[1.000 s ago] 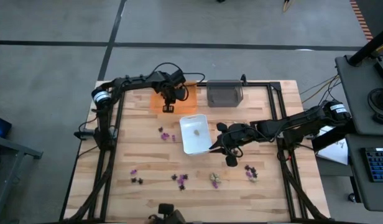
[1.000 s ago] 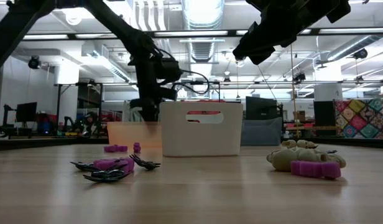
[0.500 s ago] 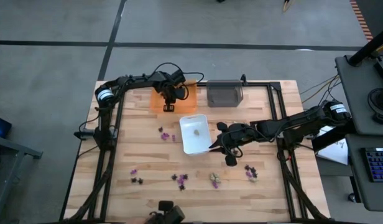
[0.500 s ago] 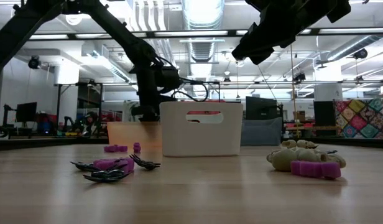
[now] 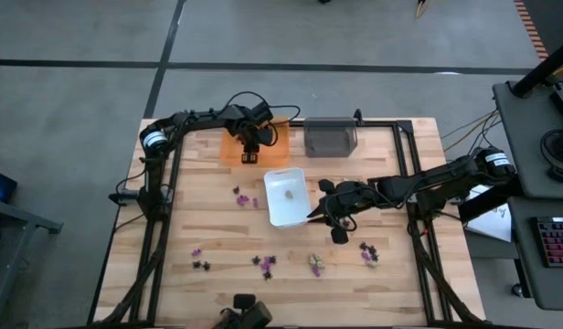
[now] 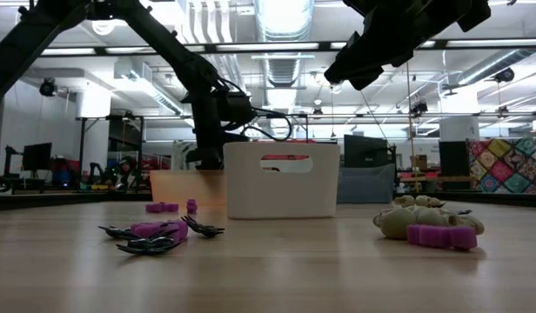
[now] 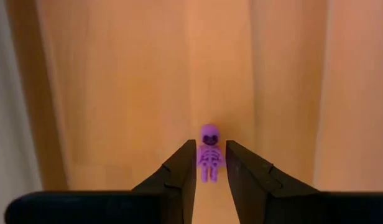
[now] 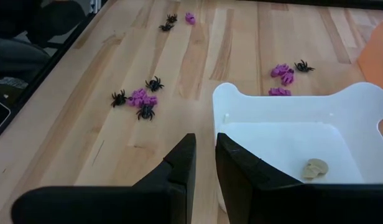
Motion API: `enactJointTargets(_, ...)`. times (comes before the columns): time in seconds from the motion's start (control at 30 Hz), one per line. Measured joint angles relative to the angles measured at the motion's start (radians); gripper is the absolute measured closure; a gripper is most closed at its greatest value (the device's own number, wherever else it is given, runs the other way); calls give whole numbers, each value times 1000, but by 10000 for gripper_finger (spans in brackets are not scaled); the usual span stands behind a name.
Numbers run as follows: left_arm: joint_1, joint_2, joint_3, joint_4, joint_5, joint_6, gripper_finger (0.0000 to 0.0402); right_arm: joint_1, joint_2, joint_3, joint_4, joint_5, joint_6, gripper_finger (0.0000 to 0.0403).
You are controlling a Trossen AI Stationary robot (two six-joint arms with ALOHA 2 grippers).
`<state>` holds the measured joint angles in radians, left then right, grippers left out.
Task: Sort Halloween decoration
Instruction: Put the white skull toy into the white bin
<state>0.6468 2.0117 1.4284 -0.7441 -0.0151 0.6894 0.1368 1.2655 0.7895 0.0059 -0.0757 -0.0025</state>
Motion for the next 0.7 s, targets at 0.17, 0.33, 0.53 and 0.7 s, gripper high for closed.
enactJointTargets(0.17,1,-7,0,-2,0,-28,329,0,0,0,0,0,2,351)
enactJointTargets(0.33,1,-74,0,-13,1,-62,329,0,0,0,13,8,30,351)
enactJointTargets(0.53,1,-201,0,0,22,-148,329,0,0,32,7,93,86,351)
enactJointTargets(0.7,-6,-321,-2,3,202,-285,335,0,0,63,4,268,144,351)
